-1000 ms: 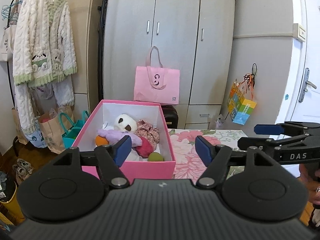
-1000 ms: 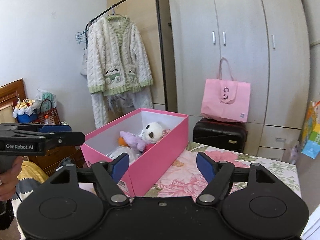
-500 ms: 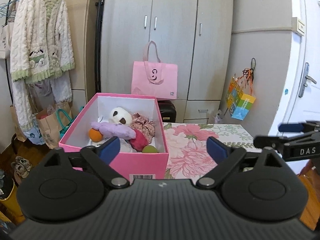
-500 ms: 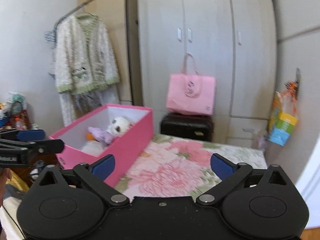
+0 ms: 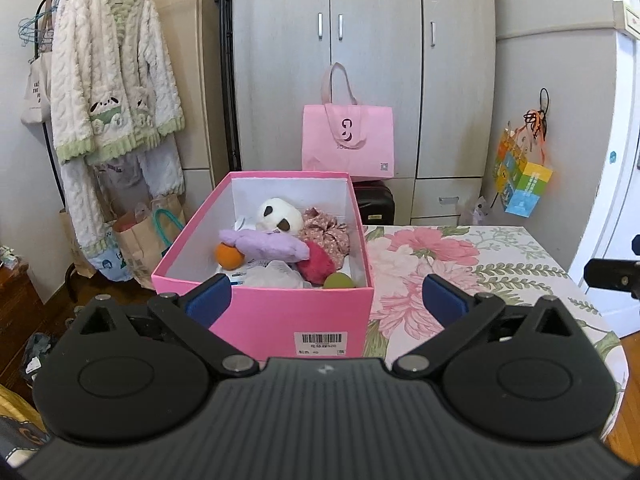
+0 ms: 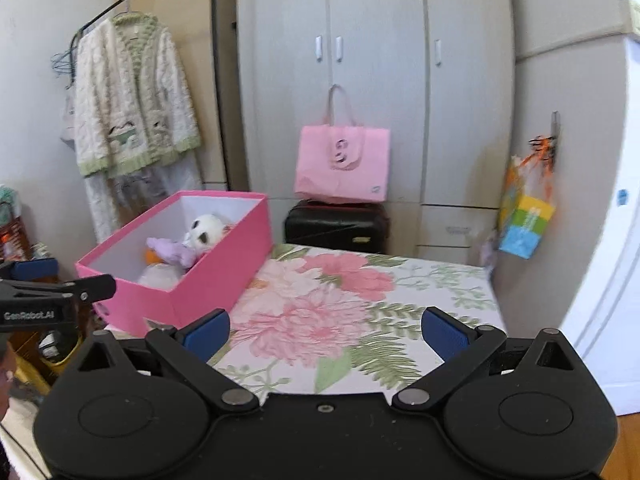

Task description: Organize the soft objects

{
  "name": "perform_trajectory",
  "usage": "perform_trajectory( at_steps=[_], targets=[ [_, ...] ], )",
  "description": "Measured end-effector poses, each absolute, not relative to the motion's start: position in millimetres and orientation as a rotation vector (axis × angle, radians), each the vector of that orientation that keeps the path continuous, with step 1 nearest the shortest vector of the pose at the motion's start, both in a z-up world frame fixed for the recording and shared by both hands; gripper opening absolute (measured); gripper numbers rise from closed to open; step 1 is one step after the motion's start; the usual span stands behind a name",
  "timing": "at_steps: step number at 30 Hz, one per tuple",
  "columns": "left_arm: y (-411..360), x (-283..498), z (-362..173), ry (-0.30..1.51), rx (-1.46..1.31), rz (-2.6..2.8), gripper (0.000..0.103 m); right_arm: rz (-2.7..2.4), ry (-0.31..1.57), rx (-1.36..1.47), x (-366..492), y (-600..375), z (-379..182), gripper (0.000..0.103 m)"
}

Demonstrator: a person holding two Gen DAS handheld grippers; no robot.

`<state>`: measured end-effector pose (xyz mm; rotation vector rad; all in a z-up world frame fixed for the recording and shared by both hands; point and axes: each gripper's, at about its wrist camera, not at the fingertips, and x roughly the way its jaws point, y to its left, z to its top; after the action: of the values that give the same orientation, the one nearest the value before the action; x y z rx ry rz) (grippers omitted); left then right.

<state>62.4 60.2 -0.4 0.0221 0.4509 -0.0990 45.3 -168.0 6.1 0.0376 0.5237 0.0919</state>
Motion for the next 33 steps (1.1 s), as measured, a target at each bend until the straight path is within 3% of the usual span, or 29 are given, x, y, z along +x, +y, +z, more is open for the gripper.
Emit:
perform_trajectory(
  at_steps=[33],
  targets=[
    [42.2,39.9,-9.6,0.422,0.049,-0.114,0.103,0.008,0.43,0.029,4.3,-164.6,-3.4,0.103]
  ],
)
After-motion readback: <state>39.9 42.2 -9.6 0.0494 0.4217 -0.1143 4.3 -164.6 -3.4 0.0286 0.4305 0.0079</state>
